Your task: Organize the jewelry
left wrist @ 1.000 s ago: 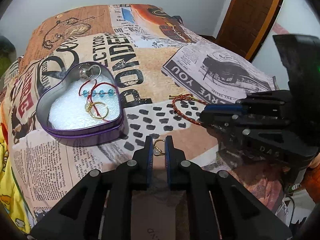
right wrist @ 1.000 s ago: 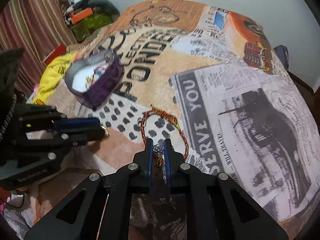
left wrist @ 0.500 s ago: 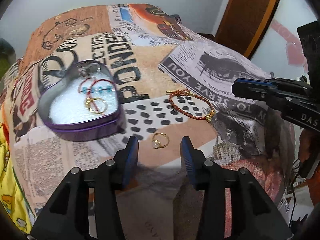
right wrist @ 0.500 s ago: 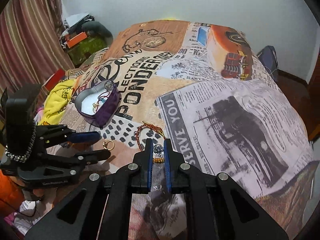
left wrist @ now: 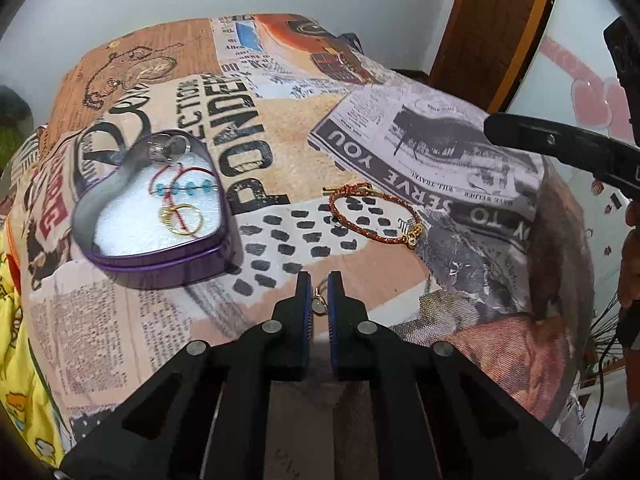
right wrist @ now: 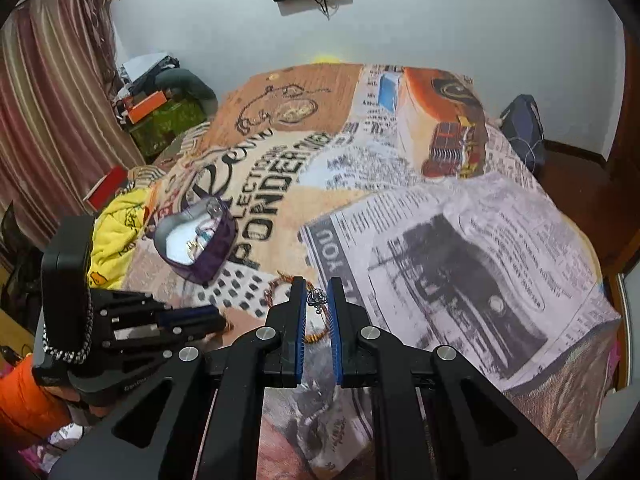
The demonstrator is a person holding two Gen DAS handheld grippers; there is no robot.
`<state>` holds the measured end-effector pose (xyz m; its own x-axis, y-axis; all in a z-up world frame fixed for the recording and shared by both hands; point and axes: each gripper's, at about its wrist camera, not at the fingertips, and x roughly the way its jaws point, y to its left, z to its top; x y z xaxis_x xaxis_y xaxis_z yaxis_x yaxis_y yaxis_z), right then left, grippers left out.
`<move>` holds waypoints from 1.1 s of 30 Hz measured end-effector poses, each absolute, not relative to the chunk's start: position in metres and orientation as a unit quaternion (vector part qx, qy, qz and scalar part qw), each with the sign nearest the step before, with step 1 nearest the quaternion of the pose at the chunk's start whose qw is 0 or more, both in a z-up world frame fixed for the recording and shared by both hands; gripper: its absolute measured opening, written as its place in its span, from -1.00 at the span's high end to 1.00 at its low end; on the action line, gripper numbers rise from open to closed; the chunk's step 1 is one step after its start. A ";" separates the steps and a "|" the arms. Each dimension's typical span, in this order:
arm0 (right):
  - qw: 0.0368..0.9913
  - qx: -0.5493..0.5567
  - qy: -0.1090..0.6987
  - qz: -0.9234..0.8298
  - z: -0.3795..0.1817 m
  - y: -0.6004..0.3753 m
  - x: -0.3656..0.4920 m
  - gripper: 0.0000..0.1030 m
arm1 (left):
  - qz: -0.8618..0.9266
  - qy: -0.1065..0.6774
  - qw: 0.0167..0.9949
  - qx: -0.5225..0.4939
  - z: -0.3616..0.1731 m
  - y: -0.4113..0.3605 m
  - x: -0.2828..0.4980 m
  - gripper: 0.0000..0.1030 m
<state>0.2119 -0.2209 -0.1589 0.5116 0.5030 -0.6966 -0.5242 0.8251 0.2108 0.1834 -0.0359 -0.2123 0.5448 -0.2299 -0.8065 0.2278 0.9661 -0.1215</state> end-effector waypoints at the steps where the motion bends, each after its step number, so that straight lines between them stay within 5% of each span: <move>1: 0.870 -0.013 0.392 0.298 -0.156 -0.218 0.212 0.82 | -0.129 0.456 0.880 -0.002 -0.210 -0.034 0.182 0.90; 18: 0.857 -0.019 0.356 0.371 -0.132 -0.140 0.205 0.82 | -0.082 0.383 0.920 -0.031 -0.148 0.029 0.162 0.90; 33: 0.845 -0.027 0.347 0.406 -0.128 -0.079 0.220 0.82 | -0.067 0.366 0.927 -0.038 -0.146 0.066 0.185 0.91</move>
<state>0.2200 -0.0786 -0.1282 0.4296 0.6670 -0.6087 -0.7040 0.6696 0.2369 0.1846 0.0655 -0.1458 0.7226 -0.1517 -0.6744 0.0966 0.9882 -0.1188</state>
